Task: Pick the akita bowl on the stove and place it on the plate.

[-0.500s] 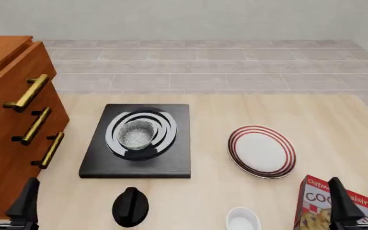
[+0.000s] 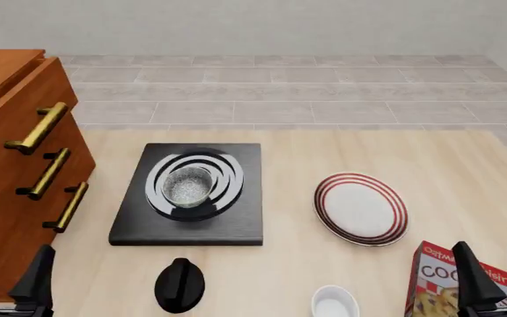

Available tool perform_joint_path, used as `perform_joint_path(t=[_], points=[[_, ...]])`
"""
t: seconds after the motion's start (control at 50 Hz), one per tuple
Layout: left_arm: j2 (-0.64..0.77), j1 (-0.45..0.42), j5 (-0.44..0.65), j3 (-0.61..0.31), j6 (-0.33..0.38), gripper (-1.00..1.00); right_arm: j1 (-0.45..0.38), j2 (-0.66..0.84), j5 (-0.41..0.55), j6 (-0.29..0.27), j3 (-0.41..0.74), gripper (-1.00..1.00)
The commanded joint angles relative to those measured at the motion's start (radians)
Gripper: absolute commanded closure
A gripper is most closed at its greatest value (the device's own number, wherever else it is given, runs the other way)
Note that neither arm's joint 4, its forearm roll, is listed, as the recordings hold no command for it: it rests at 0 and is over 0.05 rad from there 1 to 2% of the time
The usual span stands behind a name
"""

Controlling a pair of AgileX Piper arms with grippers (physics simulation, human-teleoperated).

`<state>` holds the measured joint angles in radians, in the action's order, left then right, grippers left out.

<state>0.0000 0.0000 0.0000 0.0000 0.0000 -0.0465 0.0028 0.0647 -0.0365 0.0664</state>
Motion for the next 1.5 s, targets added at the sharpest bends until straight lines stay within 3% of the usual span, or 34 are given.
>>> perform_joint_path(t=[0.02, 0.04, 0.06, 0.08, 0.2, 0.22, 0.32, 0.72, 0.94, 0.98, 1.14, 1.28, 1.42, 1.46, 1.5], points=[[0.000, 0.000, 0.000, 0.000, 0.000, -1.00, -0.061, -0.003, 0.070, -0.020, 0.091, -1.00], [0.000, 0.000, 0.000, 0.000, 0.000, -1.00, -0.067, 0.200, -0.146, -0.024, 0.084, -1.00], [0.000, 0.000, 0.000, 0.000, 0.000, -1.00, -0.064, 0.314, -0.266, -0.015, 0.081, -1.00], [0.000, 0.000, 0.000, 0.000, 0.000, -1.00, -0.075, 0.336, -0.297, -0.006, 0.080, -1.00], [0.000, 0.000, 0.000, 0.000, 0.000, -1.00, -0.119, 0.448, -0.354, -0.007, 0.130, -1.00], [0.000, 0.000, 0.000, 0.000, 0.000, -1.00, -0.127, 0.471, -0.363, 0.014, 0.144, -1.00], [0.000, 0.000, 0.000, 0.000, 0.000, -1.00, -0.152, 0.550, -0.381, -0.011, 0.207, -1.00], [0.000, 0.000, 0.000, 0.000, 0.000, -1.00, -0.302, 0.807, -0.371, 0.008, 0.457, -1.00], [0.000, 0.000, 0.000, 0.000, 0.000, -1.00, -0.380, 0.959, -0.350, 0.003, 0.595, -1.00], [0.000, 0.000, 0.000, 0.000, 0.000, -1.00, -0.399, 0.962, -0.351, -0.022, 0.607, -1.00], [0.000, 0.000, 0.000, 0.000, 0.000, -1.00, -0.444, 1.046, -0.302, 0.034, 0.724, -1.00], [0.000, 0.000, 0.000, 0.000, 0.000, -1.00, -0.462, 1.114, -0.250, 0.118, 0.814, -1.00], [0.000, 0.000, 0.000, 0.000, 0.000, -1.00, -0.477, 1.214, -0.165, 0.114, 0.903, -1.00], [0.000, 0.000, 0.000, 0.000, 0.000, -1.00, -0.471, 1.227, -0.156, 0.149, 0.927, -1.00], [0.000, 0.000, 0.000, 0.000, 0.000, -1.00, -0.473, 1.259, -0.125, 0.149, 0.967, -1.00]])
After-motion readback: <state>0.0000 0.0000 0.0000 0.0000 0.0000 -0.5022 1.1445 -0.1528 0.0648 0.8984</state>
